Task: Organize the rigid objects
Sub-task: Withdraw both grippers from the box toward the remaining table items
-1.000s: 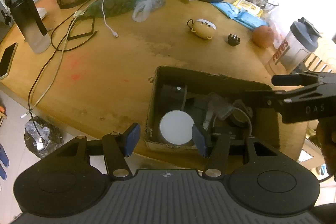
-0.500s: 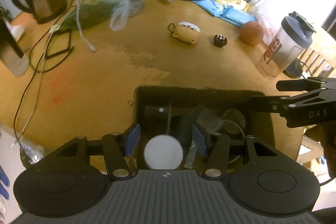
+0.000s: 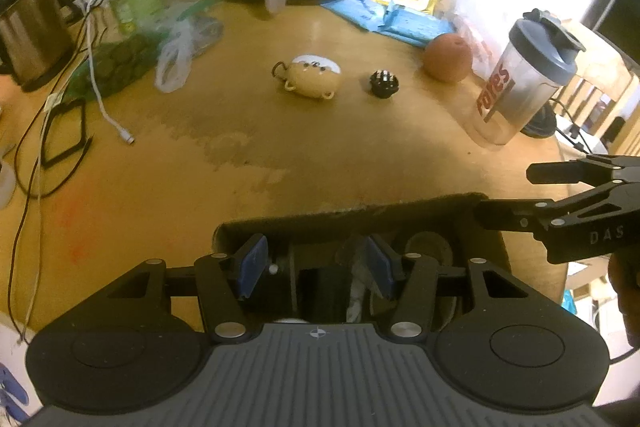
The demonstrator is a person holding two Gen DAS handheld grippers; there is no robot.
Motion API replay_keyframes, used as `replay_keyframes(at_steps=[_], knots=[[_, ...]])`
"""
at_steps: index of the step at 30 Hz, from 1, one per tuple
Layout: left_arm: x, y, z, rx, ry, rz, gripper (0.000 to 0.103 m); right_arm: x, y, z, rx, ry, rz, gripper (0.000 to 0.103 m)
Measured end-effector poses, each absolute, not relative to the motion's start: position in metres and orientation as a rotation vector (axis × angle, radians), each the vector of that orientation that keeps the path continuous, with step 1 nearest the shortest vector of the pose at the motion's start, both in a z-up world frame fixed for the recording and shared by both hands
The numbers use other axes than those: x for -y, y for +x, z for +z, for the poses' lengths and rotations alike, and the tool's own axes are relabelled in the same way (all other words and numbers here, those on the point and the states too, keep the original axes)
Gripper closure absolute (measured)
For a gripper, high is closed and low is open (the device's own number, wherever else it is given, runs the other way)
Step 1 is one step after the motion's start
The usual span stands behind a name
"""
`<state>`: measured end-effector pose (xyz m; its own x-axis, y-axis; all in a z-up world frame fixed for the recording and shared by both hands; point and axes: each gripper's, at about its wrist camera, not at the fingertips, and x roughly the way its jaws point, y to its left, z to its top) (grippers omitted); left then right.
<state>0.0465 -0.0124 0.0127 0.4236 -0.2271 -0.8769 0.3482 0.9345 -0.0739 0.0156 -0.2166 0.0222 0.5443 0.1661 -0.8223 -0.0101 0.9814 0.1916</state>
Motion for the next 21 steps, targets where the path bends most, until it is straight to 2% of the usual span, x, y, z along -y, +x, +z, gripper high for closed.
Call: replay_keyframes(at_steps=[21], knots=[[0.015, 0.088, 0.011, -1.068, 0.159, -0.438, 0.049, 0.222, 0.048, 0.015, -0.980, 0.171, 0.001, 0.000]])
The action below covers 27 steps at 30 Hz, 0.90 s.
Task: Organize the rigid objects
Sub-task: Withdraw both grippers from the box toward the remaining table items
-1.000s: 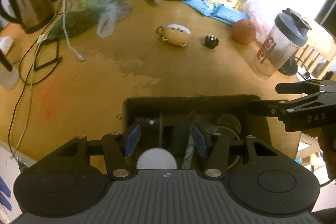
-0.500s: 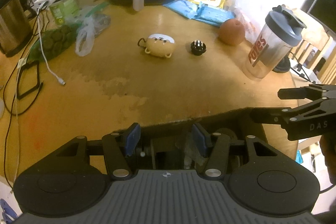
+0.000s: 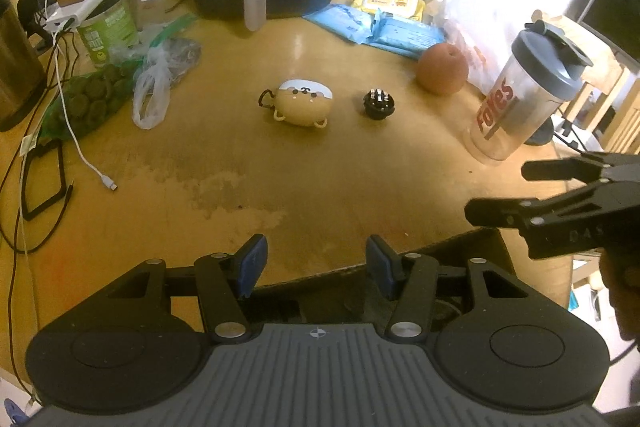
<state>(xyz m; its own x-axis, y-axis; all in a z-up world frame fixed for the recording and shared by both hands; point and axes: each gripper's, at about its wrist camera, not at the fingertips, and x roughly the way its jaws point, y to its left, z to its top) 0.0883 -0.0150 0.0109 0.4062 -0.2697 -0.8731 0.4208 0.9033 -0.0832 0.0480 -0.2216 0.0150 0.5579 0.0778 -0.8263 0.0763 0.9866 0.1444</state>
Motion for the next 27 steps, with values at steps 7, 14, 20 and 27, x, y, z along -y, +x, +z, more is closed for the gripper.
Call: replay_keyframes(at_steps=[7, 14, 20, 27], knots=[[0.005, 0.097, 0.008, -1.081, 0.148, -0.425, 0.049, 0.222, 0.073, 0.011, -0.979, 0.120, -0.004, 0.000], [-0.009, 0.101, 0.005, -1.095, 0.124, -0.395, 0.049, 0.219, 0.101, 0.002, -0.984, 0.060, -0.008, 0.002], [-0.024, 0.102, 0.002, -1.108, 0.095, -0.352, 0.049, 0.215, 0.123, -0.007, -0.988, 0.011, -0.010, 0.009], [-0.040, 0.101, 0.001, -1.119, 0.057, -0.294, 0.049, 0.213, 0.150, -0.022, -0.979, -0.036, -0.026, 0.023]])
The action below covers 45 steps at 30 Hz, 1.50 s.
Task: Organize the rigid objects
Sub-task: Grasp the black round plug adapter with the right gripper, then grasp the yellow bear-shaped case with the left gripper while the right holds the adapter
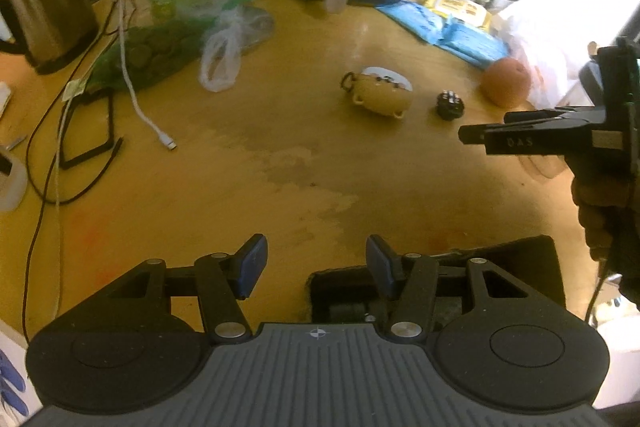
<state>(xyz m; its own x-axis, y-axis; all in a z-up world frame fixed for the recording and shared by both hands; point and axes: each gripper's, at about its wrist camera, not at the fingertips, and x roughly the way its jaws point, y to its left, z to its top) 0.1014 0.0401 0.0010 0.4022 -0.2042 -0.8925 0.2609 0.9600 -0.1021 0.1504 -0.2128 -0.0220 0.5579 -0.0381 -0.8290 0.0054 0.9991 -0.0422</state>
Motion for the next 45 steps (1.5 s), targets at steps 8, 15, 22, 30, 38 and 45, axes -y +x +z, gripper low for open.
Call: replay_keyframes(at_steps=[8, 15, 22, 30, 38, 45], knots=[[-0.057, 0.098, -0.001, -1.132, 0.023, -0.229, 0.049, 0.216, 0.184, -0.047, -0.964, -0.055, -0.066, 0.035], [-0.071, 0.095, 0.000, -1.140, 0.001, -0.174, 0.049, 0.223, 0.206, -0.064, -0.956, -0.047, -0.107, 0.036], [-0.072, 0.096, 0.000, -1.136, -0.002, -0.169, 0.049, 0.227, 0.211, -0.070, -0.984, -0.014, -0.097, 0.059], [-0.057, 0.106, 0.000, -1.125, 0.025, -0.220, 0.049, 0.225, 0.198, -0.052, -0.984, 0.024, -0.056, 0.059], [-0.038, 0.117, 0.003, -1.102, 0.063, -0.281, 0.049, 0.225, 0.177, -0.030, -0.975, 0.061, -0.018, 0.059], [-0.023, 0.129, 0.004, -1.074, 0.098, -0.322, 0.049, 0.225, 0.155, -0.015, -0.964, 0.100, -0.007, 0.059]])
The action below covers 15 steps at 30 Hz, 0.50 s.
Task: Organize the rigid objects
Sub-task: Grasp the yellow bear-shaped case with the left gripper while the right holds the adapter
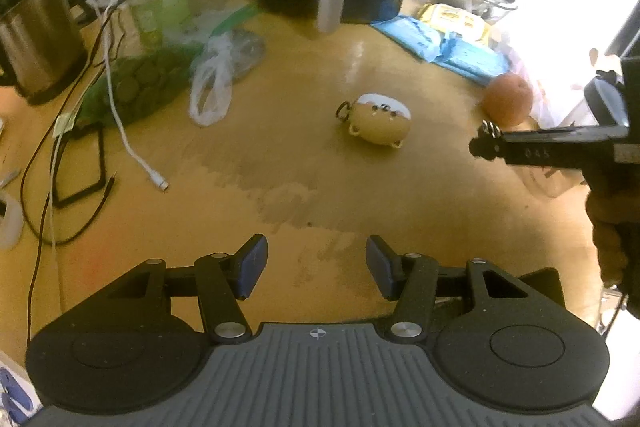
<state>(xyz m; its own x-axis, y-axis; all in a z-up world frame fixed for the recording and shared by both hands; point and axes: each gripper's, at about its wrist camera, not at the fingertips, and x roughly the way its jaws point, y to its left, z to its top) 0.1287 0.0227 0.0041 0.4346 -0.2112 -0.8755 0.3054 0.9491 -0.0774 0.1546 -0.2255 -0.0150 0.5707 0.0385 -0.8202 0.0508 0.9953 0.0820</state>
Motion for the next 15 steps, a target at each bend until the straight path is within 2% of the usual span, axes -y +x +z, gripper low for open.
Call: replay_keyframes(at_steps=[12, 14, 15], knots=[[0.007, 0.149, 0.001, -1.013, 0.158, -0.370, 0.047, 0.233, 0.110, 0.002, -0.951, 0.175, -0.041, 0.059], [0.012, 0.152, -0.001, -1.007, 0.173, -0.381, 0.030, 0.235, 0.103, 0.004, -0.948, 0.185, -0.054, 0.059], [0.015, 0.153, -0.001, -0.997, 0.180, -0.385, 0.028, 0.237, 0.099, 0.005, -0.947, 0.191, -0.060, 0.059]])
